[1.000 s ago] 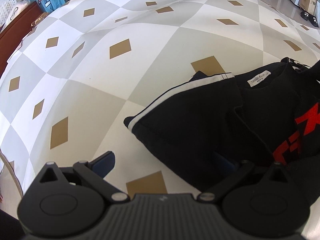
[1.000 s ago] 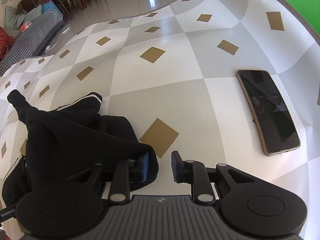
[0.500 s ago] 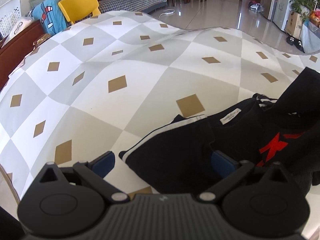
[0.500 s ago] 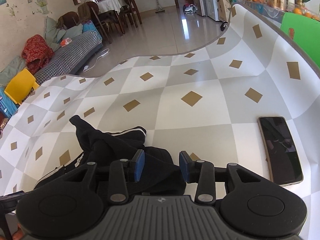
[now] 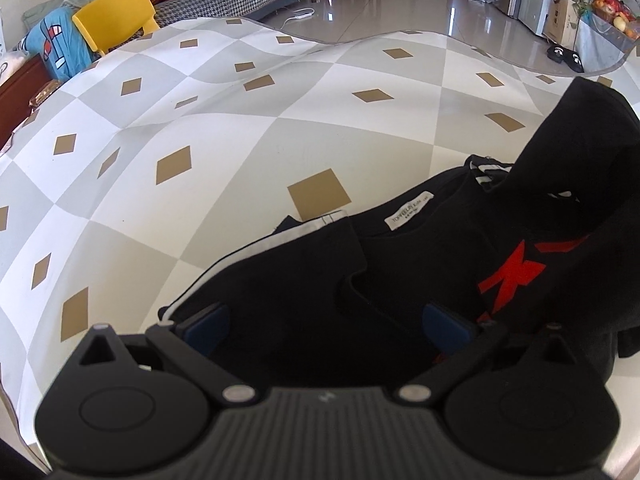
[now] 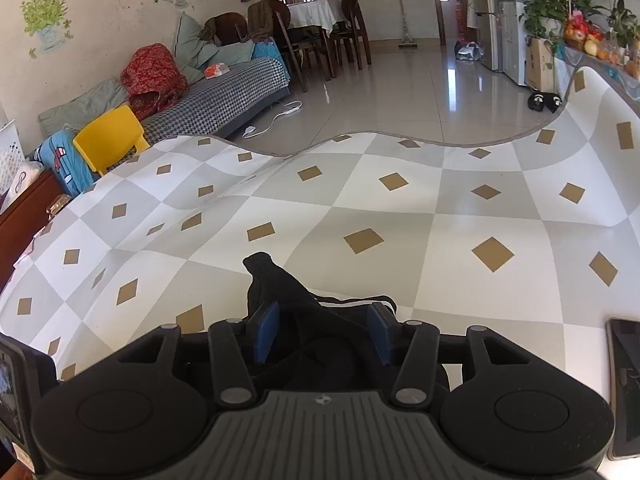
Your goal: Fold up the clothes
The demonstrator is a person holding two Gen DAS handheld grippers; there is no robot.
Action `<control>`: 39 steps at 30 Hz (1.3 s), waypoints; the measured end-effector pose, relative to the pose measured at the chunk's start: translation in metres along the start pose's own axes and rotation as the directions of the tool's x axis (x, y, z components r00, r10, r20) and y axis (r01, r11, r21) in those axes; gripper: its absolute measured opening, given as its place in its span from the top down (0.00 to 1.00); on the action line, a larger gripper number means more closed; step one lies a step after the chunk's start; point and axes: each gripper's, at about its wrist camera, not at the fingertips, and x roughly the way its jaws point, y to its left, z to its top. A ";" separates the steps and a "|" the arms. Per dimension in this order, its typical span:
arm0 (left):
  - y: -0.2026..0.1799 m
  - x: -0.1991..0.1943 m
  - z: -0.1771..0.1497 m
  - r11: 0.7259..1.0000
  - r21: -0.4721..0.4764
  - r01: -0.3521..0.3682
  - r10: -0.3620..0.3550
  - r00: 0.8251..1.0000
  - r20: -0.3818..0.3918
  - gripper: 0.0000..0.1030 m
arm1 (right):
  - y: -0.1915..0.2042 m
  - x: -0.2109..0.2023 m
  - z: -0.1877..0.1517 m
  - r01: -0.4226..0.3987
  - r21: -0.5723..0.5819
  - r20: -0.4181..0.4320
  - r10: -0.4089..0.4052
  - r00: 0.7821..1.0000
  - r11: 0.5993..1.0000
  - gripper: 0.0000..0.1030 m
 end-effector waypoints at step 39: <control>0.005 0.025 -0.005 1.000 -0.006 0.023 -0.023 0.998 -0.065 0.00 | 0.003 0.064 -0.022 0.124 -0.152 -0.192 -0.152 0.970 0.981 0.75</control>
